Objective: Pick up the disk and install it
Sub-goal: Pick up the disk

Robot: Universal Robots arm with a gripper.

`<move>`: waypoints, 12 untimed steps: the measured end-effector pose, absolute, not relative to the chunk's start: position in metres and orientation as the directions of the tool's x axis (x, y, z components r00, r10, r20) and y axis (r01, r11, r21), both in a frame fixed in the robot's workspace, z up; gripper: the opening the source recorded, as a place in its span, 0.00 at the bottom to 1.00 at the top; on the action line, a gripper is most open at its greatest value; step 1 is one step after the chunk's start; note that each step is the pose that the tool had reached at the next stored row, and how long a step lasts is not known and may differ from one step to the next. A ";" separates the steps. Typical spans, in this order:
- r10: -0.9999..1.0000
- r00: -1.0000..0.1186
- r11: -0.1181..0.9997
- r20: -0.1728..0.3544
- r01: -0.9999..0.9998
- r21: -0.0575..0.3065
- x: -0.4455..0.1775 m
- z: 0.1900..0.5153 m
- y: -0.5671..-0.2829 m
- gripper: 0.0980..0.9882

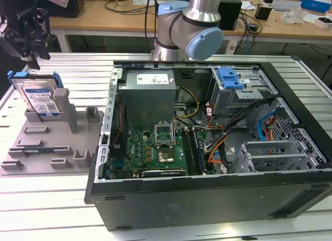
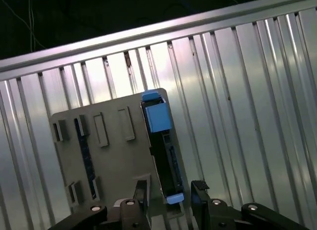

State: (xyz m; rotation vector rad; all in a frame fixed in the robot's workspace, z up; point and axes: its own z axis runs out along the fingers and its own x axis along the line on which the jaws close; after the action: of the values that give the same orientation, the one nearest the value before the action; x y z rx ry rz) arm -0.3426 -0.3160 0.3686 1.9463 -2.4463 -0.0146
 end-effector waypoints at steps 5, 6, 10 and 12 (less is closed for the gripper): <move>-0.978 -0.207 0.207 0.016 -0.978 0.015 -0.343 0.369 -0.314 0.43; -0.981 -0.192 0.193 0.016 -0.981 0.015 -0.343 0.369 -0.313 0.43; -0.987 -0.158 0.159 0.016 -0.987 0.006 -0.343 0.369 -0.311 0.43; -0.988 -0.156 0.155 0.013 -0.988 -0.015 -0.343 0.368 -0.310 0.43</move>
State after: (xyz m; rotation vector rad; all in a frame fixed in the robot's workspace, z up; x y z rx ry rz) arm -0.3426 -0.3097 0.3683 2.0410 -2.3875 0.0308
